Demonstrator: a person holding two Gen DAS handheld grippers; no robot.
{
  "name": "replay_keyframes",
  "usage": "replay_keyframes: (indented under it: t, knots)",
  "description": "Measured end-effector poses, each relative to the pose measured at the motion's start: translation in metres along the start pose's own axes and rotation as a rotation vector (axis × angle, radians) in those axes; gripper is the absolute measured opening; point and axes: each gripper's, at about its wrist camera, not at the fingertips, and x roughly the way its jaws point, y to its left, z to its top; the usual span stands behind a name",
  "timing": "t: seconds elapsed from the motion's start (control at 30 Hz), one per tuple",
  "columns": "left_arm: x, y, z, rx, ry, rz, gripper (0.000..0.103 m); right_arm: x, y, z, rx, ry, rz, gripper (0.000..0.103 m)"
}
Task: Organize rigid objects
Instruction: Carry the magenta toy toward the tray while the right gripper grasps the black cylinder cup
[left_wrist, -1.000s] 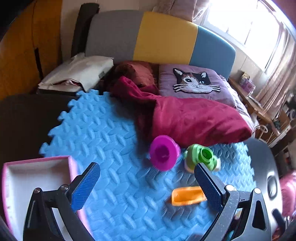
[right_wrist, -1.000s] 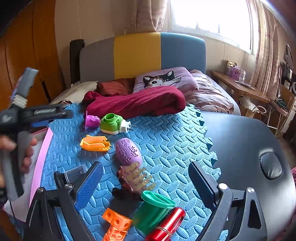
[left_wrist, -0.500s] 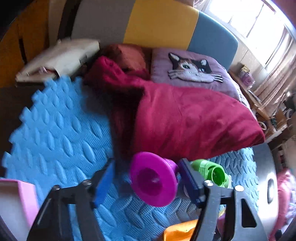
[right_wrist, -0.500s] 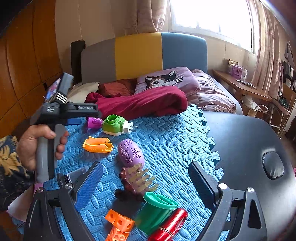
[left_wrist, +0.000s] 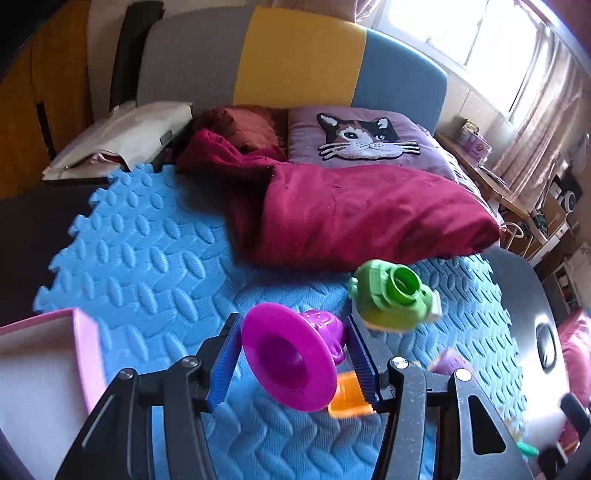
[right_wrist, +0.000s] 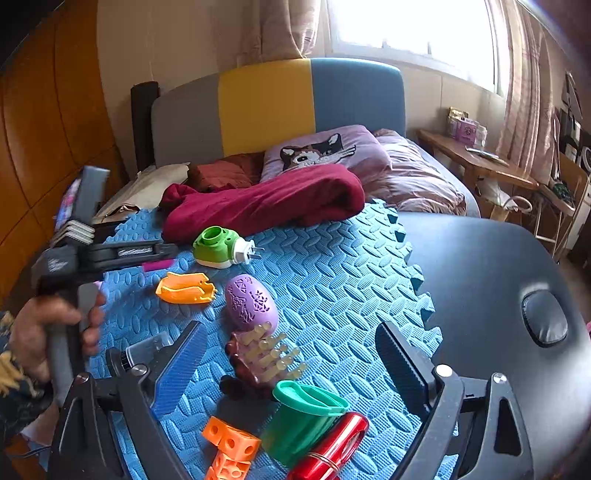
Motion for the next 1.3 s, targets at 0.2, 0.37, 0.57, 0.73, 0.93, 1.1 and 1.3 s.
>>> replay_keyframes:
  t: [0.2,0.37,0.57,0.73,0.93,1.1,1.3]
  knots:
    - [-0.042,-0.001,-0.019,0.027,-0.042,0.003,0.057,-0.001,-0.016,0.001,0.093,0.011,0.08,0.09]
    - [-0.075,0.002,-0.038,0.043,-0.068,0.009,0.057,-0.001,-0.018,0.001,0.124,0.019,0.137,0.09]
    - [-0.117,0.012,-0.064,0.053,-0.106,0.009,0.057,0.001,-0.006,0.0,0.109,0.067,0.316,0.089]
    - [-0.151,0.026,-0.082,0.037,-0.13,0.011,0.057,-0.001,0.041,-0.01,-0.079,0.11,0.381,0.089]
    - [-0.18,0.041,-0.091,-0.005,-0.156,-0.011,0.057,0.005,0.078,-0.023,-0.213,0.147,0.374,0.093]
    - [-0.221,0.068,-0.106,-0.05,-0.203,-0.004,0.057,0.025,0.099,-0.024,-0.276,0.193,0.326,0.094]
    - [-0.279,0.121,-0.125,-0.116,-0.254,0.075,0.057,0.054,0.114,-0.026,-0.329,0.248,0.278,0.094]
